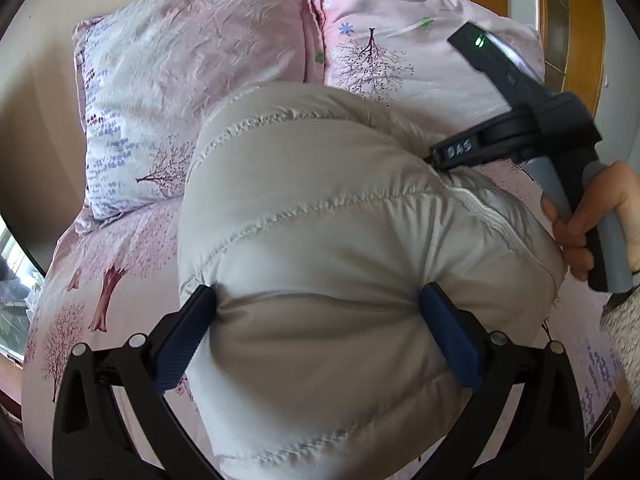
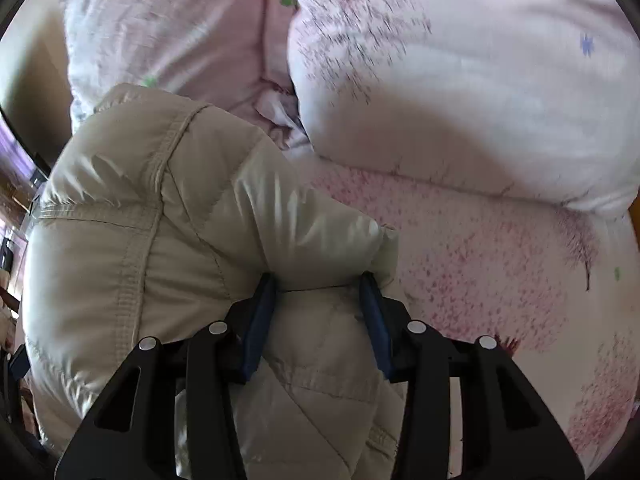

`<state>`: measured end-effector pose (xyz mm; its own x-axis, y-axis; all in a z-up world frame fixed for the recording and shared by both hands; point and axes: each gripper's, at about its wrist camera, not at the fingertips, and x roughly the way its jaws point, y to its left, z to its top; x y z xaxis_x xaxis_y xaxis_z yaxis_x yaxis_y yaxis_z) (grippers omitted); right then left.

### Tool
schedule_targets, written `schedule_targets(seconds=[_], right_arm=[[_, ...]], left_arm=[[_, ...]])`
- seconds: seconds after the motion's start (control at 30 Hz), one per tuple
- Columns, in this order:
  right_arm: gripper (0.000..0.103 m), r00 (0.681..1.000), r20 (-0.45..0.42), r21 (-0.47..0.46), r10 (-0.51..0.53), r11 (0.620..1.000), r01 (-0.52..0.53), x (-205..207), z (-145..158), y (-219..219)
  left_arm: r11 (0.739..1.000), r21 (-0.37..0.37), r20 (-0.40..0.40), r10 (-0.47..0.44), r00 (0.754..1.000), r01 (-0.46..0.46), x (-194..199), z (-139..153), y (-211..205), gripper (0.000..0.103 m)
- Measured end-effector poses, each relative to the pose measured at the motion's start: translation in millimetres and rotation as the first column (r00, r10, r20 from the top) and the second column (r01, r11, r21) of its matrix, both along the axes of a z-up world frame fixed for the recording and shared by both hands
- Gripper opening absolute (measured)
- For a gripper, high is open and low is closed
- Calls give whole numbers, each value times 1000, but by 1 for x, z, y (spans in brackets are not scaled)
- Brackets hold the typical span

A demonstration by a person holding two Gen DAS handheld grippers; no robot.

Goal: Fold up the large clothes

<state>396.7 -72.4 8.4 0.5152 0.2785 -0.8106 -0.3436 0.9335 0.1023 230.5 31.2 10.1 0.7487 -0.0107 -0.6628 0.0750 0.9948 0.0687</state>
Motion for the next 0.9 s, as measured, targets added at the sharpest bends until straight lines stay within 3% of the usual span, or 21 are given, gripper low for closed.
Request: schedule_targets(seconds=[0.23,0.4,0.5,0.7,0.9], right_arm=[[46,998,-59,-5,-21,1000,21,9,-12,-4],[46,999,-35,-47,-32,998,30,-1,-12,-3],[46,999,19,-21,-40,999,40,-24,2,-13],[46,989,149,52,-8,999,0,-102,27,-34],[49,988,156,5,12,1000,-13,-132,4,-32]], left_arm=[[1000,27,25,1,1000,-2,-1,4,-4,101],[1000,-13,19,8,1000,-8,-14,16,1,101],[1000,21,0,18,1000,-18,-12,6,0,101],[1000,12,-8,28,1000,-28,-9,4,3,101],[1000,13,-9,29,1000,-29,-7,2,2,101]])
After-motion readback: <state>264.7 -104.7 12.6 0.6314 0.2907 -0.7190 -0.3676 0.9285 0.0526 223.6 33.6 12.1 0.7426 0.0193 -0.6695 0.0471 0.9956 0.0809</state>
